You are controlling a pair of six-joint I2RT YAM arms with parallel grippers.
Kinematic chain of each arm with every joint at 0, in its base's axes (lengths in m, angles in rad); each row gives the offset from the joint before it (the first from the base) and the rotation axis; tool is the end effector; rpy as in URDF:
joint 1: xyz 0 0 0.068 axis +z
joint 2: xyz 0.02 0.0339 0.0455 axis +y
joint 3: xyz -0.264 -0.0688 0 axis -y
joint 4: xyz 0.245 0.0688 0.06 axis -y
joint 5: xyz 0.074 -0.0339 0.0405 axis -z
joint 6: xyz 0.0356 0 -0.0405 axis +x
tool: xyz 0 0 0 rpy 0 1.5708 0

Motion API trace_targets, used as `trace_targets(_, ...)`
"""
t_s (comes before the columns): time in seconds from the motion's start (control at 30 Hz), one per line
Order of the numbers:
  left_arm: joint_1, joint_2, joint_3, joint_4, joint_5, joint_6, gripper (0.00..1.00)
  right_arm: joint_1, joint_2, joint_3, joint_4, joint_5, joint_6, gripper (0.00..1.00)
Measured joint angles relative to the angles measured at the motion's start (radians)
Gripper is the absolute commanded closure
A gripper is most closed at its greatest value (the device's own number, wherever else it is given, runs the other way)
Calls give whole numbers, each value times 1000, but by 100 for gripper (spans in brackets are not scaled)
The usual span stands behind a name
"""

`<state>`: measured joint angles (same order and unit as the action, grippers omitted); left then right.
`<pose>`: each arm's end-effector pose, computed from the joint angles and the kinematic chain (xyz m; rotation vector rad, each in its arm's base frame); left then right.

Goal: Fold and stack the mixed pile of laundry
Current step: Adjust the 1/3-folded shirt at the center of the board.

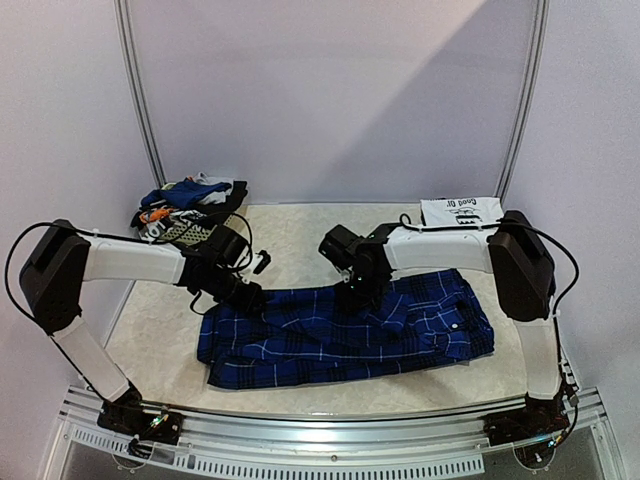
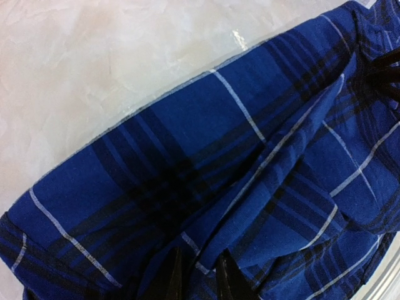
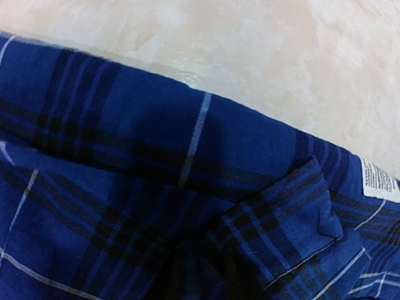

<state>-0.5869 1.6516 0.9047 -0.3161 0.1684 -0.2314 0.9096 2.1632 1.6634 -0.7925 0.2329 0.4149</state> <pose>0.2589 -0.1794 0.1589 0.5356 2.6472 -0.4878 0.2773 0.3431 0.1633 -0.6365 2.7068 -0.0169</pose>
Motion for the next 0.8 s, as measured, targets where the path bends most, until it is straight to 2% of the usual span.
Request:
trace_targets(0.13, 0, 0, -1, 6, -5, -2, 83, 0, 0, 0, -8, 22, 2, 100)
trace_targets(0.33, 4, 0, -3, 13, -22, -9, 87, 0, -1, 5, -20, 52, 1, 100)
trace_targets(0.47, 11, 0, -5, 12, -27, -14, 88, 0, -31, -5, -39, 126, 1, 100)
trace_targets(0.63, 14, -1, -22, 10, -39, -24, 90, -23, -221, -139, -41, 213, 6, 100)
trace_targets(0.8, 16, -6, -32, 3, -59, -31, 91, -111, -455, -354, -1, 262, 34, 100)
